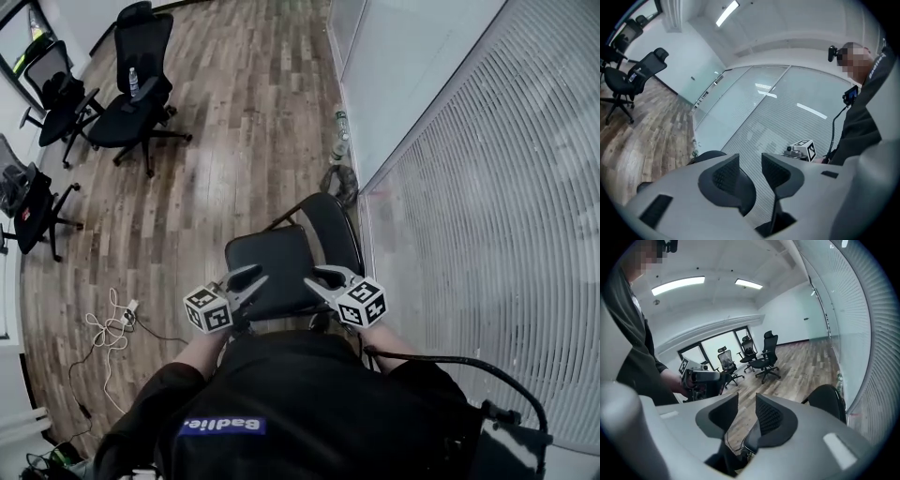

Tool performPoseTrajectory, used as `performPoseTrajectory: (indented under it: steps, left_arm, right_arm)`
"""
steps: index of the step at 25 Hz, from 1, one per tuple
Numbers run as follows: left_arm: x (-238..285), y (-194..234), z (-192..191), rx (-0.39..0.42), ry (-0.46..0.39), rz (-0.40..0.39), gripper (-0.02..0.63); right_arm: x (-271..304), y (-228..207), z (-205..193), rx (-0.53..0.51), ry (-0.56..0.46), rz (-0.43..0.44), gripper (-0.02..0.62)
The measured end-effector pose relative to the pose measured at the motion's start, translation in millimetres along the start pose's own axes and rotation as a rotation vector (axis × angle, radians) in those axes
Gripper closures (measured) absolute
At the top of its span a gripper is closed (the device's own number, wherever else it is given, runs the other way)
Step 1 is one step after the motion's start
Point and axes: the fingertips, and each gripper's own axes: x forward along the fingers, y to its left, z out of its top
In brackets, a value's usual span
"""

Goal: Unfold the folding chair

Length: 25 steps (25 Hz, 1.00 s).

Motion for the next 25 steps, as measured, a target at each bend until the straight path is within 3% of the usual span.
performPoseTrajectory:
  steps: [11,18,25]
  left_arm:
    - [7,-76,79,0.250,-0.064,-0.006,0.557]
    - [13,-125,119,0.429,-0.104,-0.022,0.601]
    - [17,-141,125,0.435,-0.119,-0.038,0.601]
  right_arm:
    - [-2,55,74,-0.106,-0.116,0.155,0.522]
    - [-26,81,130,-0.170,-0.264,0.190,0.583]
    - [-50,97,156,-0.227,-0.362,0.218,0.594]
